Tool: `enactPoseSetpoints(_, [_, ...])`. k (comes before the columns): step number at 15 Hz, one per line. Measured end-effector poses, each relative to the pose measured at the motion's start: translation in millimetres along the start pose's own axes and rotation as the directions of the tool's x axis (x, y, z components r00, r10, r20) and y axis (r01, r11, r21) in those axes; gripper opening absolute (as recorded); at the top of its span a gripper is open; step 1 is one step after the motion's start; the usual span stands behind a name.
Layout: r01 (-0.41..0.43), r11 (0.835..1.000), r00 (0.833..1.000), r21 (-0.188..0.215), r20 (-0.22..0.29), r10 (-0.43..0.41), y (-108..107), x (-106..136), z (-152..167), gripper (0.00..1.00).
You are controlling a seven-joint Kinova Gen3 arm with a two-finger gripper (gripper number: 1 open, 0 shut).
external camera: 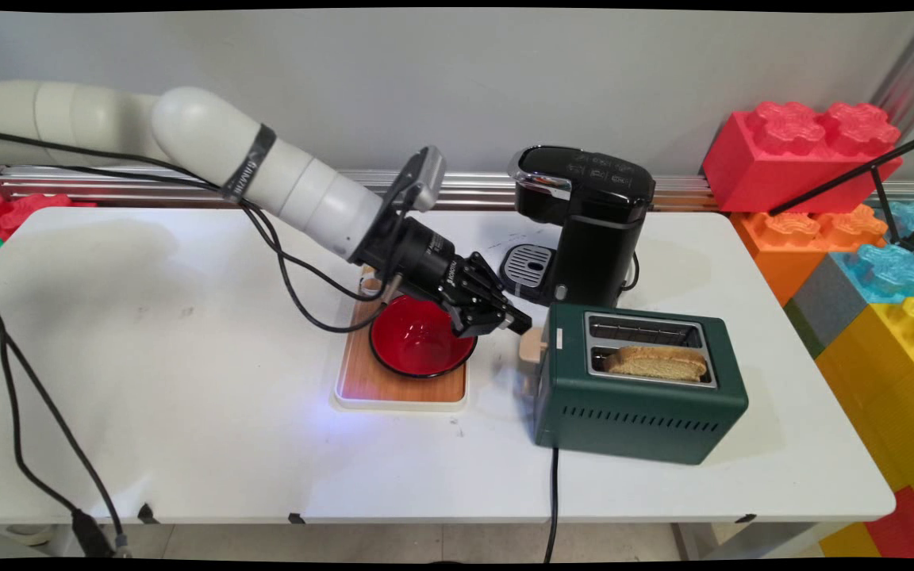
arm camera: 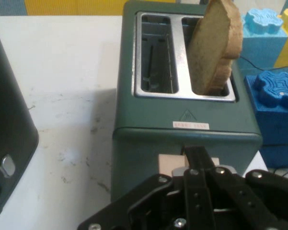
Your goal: Press the toaster switch
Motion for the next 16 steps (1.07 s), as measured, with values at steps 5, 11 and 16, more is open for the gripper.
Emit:
enactPoseSetpoints(5, [-0.001, 1.0, 1.0, -0.001, -0.012, 0.001, -1, -4, 12, 0.0])
enactPoseSetpoints(11, [-0.004, 1.0, 1.0, -0.001, -0.012, 0.003, -2, -11, 19, 0.0])
enactPoseSetpoints(16, [-0.003, 1.0, 1.0, -0.002, -0.009, 0.003, -2, -17, 26, 0.0])
